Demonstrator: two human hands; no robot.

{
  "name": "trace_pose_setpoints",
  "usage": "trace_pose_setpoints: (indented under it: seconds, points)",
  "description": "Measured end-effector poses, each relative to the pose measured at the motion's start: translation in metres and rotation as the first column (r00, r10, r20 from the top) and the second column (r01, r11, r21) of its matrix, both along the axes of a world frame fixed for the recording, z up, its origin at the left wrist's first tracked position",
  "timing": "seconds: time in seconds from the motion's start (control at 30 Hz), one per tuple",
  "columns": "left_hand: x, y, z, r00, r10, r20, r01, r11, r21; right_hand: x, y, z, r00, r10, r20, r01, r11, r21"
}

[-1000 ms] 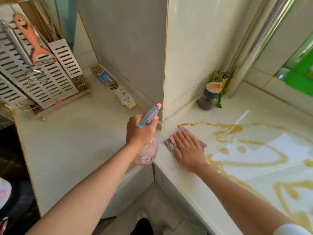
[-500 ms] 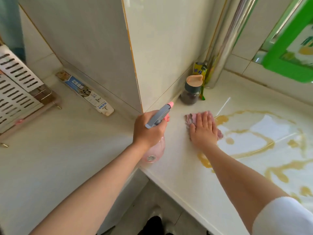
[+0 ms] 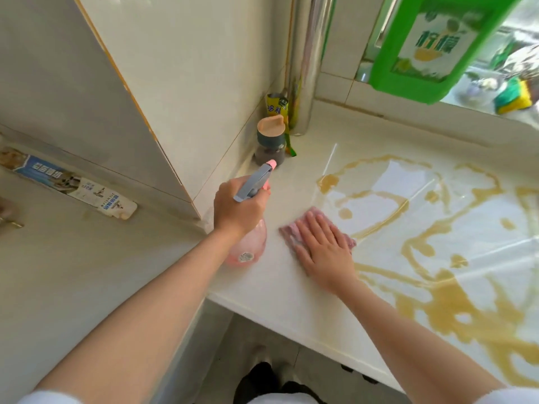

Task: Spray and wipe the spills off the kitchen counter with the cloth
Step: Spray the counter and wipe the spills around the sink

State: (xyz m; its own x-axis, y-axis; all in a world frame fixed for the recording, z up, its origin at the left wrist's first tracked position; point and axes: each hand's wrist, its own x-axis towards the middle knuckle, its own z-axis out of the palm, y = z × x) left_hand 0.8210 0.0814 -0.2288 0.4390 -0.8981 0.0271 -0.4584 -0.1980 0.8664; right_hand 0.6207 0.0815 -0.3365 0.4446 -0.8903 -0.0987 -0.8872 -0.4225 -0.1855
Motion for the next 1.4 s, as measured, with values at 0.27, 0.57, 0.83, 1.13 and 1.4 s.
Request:
trace_pose_setpoints:
  seconds: [0.27,0.57,0.83,1.13,1.4]
  points:
    - [-0.011,-0.005,0.001,0.996,-0.089,0.006,0.089,0.996,0.018,-0.056,-0.004,0.008,0.675,-0.737,0.006,0.732,0.671,0.115]
    - [-0.002,-0.016,0.008,0.996,-0.033,-0.081,0.036,0.999,0.034,0.044,-0.014,0.01,0.99,0.141,0.016,-0.142,0.986,0.091]
    - [-0.008,-0.039,0.006,0.986,-0.127,-0.106,0.131,0.991,0.031,0.03,-0.081,0.007,0.999,-0.032,0.0,0.032,0.997,0.068]
    - [-0.026,-0.075,0.003,0.985,-0.109,-0.135,0.113,0.994,0.017,-0.019,-0.078,-0.01,0.952,-0.3,0.06,0.303,0.952,-0.036]
    - [-0.051,-0.097,-0.002,0.99,-0.144,0.01,0.144,0.989,-0.028,0.02,-0.124,-0.004,0.971,0.233,0.05,-0.233,0.972,-0.005]
